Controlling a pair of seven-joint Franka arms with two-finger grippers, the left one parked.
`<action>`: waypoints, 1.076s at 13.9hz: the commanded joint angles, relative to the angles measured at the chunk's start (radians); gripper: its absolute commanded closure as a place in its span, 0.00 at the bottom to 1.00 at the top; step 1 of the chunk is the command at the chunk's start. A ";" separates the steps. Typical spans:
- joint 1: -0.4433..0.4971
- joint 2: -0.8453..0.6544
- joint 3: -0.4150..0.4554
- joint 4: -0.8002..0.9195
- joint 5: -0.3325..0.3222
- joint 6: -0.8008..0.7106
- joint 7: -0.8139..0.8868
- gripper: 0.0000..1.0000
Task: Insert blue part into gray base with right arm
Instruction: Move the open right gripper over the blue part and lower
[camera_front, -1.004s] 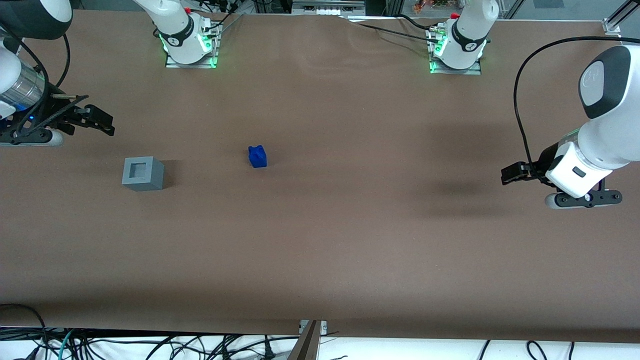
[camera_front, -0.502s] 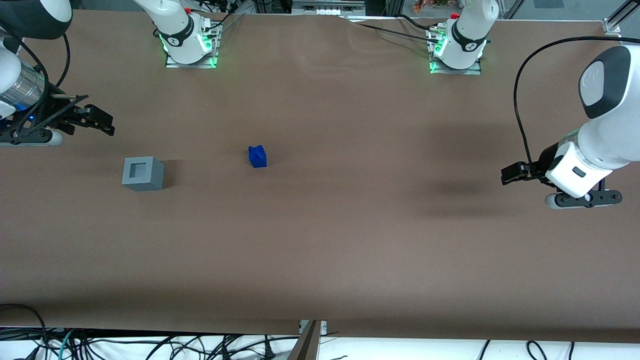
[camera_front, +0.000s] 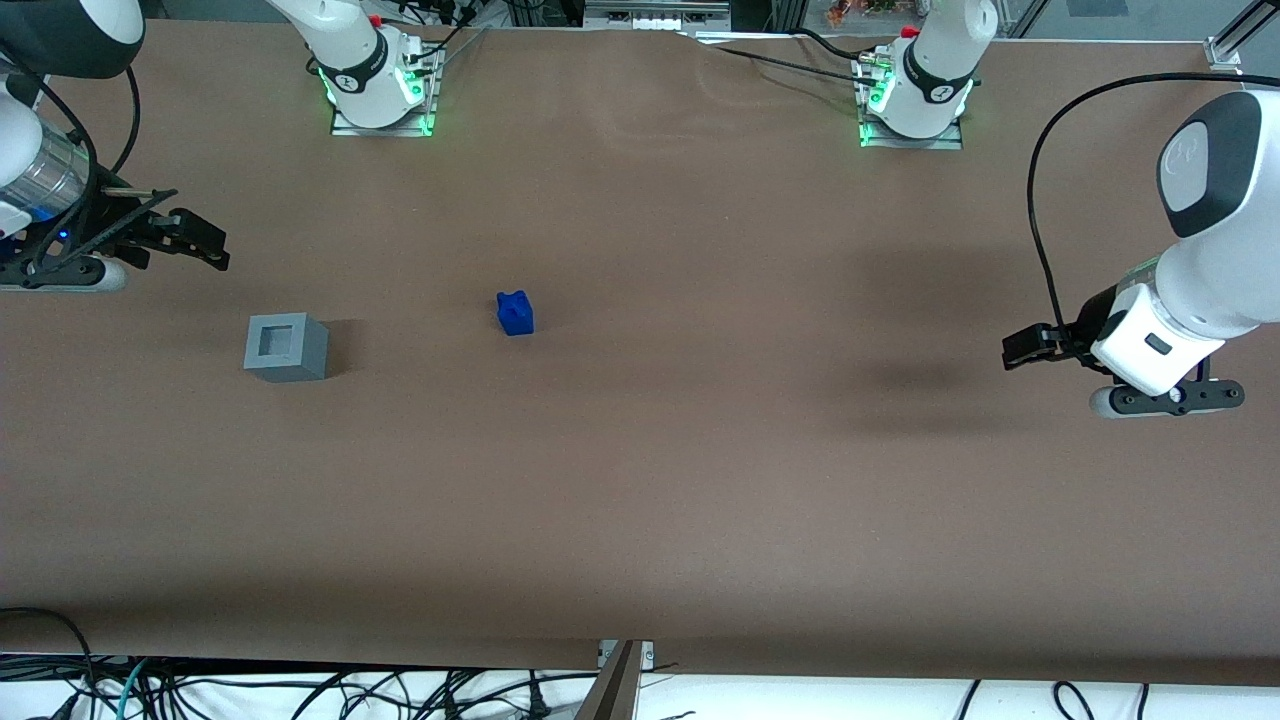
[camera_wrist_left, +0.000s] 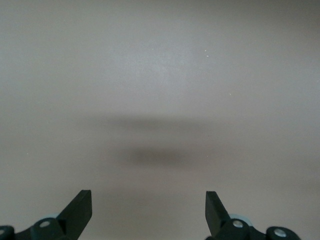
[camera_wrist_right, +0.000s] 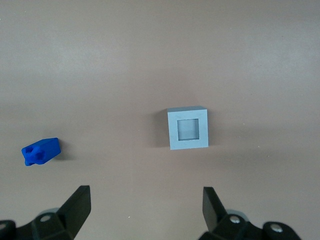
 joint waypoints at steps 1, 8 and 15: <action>0.000 -0.003 0.002 0.019 0.014 -0.022 0.006 0.01; 0.006 -0.002 0.011 0.019 0.014 -0.022 0.003 0.01; 0.057 0.009 0.138 0.013 0.016 -0.028 0.165 0.01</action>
